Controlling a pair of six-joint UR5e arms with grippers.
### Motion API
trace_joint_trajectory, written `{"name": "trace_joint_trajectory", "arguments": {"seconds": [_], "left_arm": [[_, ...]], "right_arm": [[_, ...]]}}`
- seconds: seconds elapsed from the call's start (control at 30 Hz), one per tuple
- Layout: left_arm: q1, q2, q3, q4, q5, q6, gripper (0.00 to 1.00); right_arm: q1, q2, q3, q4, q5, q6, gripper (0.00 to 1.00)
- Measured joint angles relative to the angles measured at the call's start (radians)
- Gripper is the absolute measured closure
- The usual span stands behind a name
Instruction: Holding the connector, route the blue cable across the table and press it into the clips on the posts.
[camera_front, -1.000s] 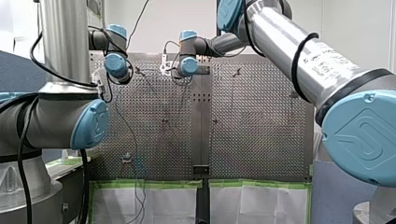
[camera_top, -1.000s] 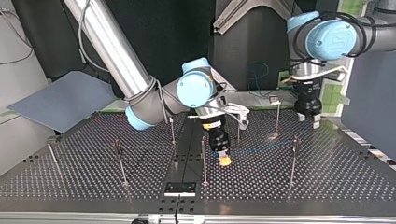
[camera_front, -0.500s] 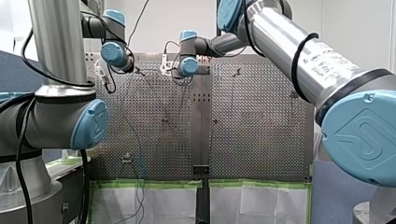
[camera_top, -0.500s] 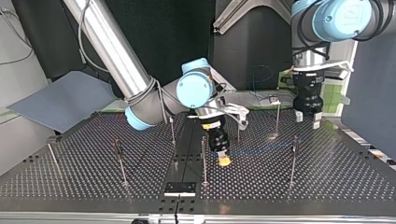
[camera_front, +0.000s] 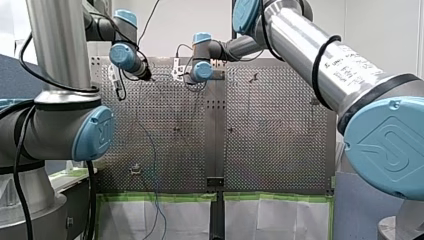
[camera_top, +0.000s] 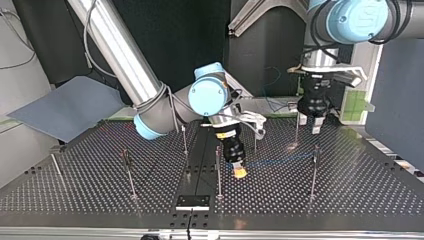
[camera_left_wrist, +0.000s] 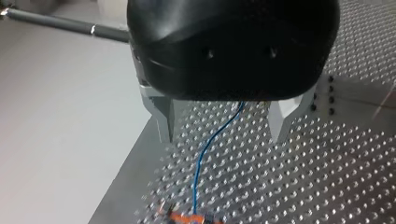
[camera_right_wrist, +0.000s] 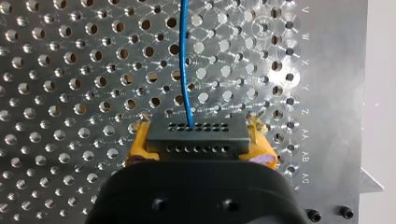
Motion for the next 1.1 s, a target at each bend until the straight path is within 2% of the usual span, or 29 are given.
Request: {"name": "trace_joint_trajectory", "arguments": {"seconds": [0.2,0.57,0.73,1.1], "left_arm": [[-0.023,-0.046,0.032,0.032,0.017,0.053,0.00],[-0.060,-0.085,0.072,0.076,-0.009,0.147,0.00],[-0.067,-0.118,0.092,0.080,-0.016,0.166,0.00],[-0.072,-0.218,0.188,0.102,-0.078,0.178,0.00]], "right_arm": [[0.000,0.001,0.000,-0.001,0.000,0.000,1.00],[-0.001,0.002,0.000,-0.001,0.000,0.000,1.00],[-0.002,0.003,0.000,-0.001,0.000,0.000,1.00],[-0.002,0.005,0.000,-0.001,0.000,0.000,1.00]]}}
